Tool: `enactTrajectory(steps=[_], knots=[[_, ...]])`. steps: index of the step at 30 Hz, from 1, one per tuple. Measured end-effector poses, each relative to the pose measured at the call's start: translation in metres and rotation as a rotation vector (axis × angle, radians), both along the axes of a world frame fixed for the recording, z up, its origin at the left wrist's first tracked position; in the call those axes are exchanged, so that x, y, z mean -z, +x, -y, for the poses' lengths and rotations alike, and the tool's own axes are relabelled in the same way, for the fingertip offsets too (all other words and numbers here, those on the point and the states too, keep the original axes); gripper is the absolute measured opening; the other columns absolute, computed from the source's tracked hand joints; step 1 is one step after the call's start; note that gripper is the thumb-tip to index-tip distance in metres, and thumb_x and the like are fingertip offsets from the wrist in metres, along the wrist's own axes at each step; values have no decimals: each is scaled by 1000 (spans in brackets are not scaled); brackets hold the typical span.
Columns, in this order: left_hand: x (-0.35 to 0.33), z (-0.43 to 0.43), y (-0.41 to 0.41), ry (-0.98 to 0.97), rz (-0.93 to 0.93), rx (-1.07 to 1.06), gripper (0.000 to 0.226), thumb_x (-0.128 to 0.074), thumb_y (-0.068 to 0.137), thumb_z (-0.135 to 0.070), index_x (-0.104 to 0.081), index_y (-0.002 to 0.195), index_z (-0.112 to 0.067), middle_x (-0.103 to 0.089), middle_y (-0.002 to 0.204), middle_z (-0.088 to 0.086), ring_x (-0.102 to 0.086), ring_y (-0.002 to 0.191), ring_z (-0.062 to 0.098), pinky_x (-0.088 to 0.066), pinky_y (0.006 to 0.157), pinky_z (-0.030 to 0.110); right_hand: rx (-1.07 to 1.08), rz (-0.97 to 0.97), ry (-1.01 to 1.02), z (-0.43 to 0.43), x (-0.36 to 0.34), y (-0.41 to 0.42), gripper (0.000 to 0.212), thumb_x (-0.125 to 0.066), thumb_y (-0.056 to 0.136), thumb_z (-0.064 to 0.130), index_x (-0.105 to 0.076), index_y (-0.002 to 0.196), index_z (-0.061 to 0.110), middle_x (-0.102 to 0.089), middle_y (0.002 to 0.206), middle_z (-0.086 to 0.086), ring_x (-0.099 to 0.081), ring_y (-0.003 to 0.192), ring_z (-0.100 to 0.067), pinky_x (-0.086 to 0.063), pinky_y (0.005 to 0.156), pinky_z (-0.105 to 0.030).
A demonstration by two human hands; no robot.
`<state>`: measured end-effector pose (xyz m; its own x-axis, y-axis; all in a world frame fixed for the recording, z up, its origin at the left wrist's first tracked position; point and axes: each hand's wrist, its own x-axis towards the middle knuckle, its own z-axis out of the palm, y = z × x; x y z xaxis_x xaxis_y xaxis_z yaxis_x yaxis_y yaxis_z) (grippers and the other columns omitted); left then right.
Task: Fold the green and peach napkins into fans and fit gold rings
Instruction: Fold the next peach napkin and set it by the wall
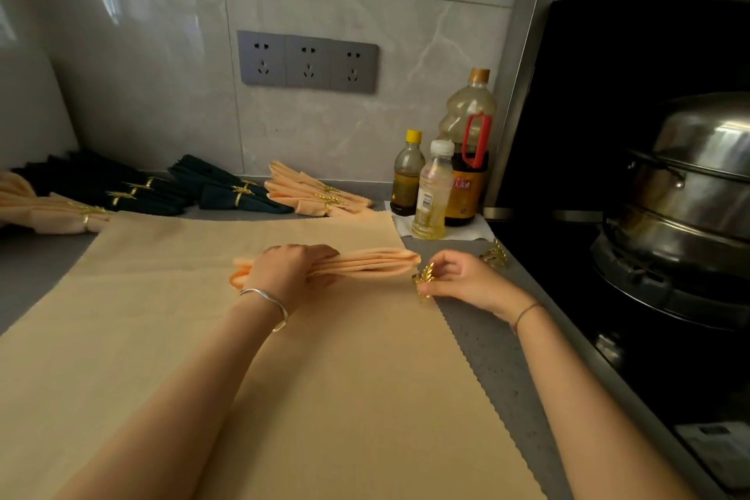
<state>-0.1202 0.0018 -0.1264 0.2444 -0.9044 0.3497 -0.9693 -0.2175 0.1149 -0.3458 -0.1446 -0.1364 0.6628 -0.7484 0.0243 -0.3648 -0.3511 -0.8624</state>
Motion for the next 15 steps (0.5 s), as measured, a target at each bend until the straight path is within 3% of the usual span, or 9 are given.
enactTrajectory(steps=[6, 12, 15], knots=[[-3, -1, -4, 25, 53, 30, 42, -51, 93, -46, -49, 133, -35, -63, 121, -5, -60, 108, 18, -44, 92, 27, -46, 31, 5, -11, -8, -1, 38, -80, 72, 16, -54, 100, 18, -69, 103, 0, -66, 93, -10, -51, 75, -14], [-6, -4, -9, 34, 61, 106, 42, -51, 93, -44, -49, 134, -34, -60, 126, -7, -57, 113, 15, -41, 96, 25, -2, 66, 9, -20, -12, 3, 37, -74, 77, 30, -52, 104, 19, -71, 91, 9, -67, 83, 0, -47, 73, -12], [-6, -4, -17, 32, 94, 155, 41, -49, 94, -45, -49, 134, -35, -60, 125, -8, -56, 113, 14, -39, 95, 24, -50, 48, -4, -31, -6, 12, 38, -75, 77, 31, -54, 105, 17, -72, 87, 7, -66, 72, 2, -46, 63, -9]])
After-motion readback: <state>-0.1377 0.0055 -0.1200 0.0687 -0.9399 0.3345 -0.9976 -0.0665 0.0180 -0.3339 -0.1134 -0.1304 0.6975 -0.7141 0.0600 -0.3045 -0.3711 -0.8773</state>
